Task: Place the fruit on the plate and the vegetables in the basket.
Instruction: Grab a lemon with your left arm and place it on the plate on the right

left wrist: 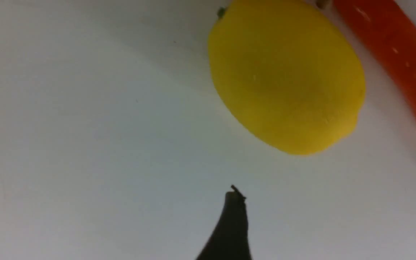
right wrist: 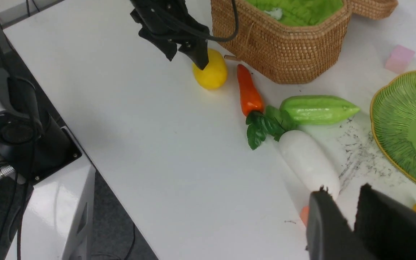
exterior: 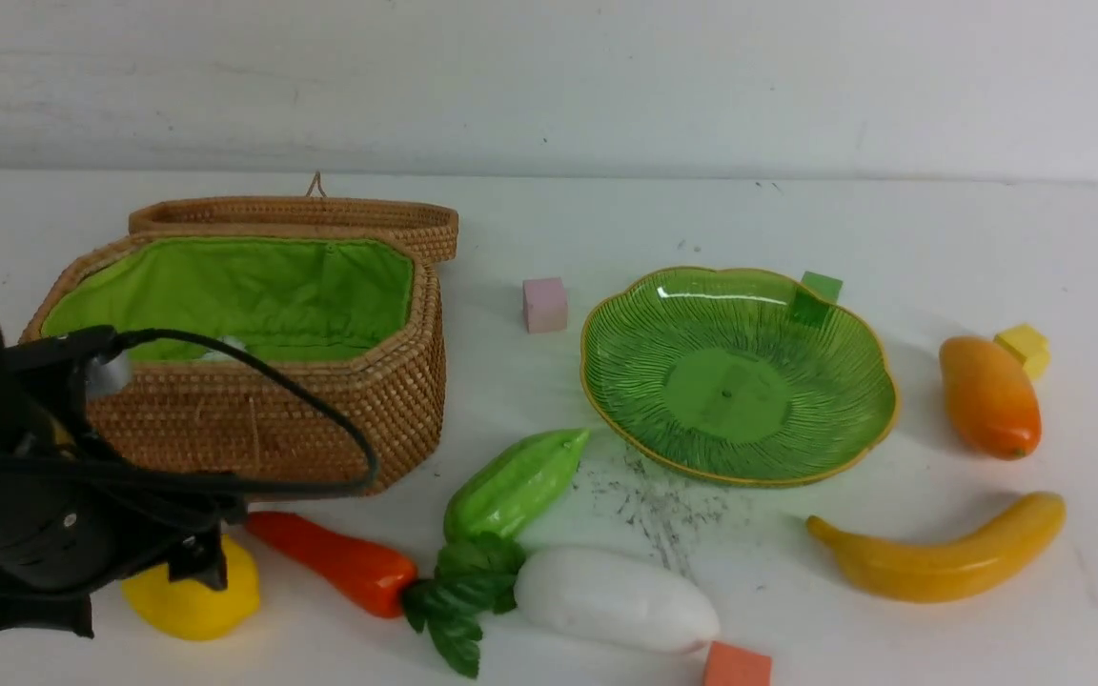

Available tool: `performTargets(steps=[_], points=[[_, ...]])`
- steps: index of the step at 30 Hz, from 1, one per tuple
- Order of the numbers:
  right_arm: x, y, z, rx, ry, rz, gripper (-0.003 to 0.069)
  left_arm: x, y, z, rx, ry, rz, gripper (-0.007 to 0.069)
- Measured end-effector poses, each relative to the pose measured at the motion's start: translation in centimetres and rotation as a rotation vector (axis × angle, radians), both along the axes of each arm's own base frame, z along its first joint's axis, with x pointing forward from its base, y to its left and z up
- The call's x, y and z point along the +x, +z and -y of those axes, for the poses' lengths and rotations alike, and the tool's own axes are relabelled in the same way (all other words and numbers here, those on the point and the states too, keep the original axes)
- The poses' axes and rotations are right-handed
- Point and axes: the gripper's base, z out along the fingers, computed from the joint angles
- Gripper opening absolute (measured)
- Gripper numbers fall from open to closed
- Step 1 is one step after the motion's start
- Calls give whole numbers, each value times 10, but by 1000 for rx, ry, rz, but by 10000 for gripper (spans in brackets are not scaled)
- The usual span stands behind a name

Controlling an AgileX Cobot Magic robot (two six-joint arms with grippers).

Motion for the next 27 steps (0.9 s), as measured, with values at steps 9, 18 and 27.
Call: performTargets(steps=[9, 18, 27], points=[[-1, -1, 0, -20, 14, 4, 149, 27, -20, -1, 23, 82, 91, 662], [-2, -3, 0, -39, 29, 1, 149, 37, -38, -2, 50, 113, 71, 651], [-2, -3, 1, -51, 40, 16, 149, 42, -53, -1, 63, 109, 31, 620]])
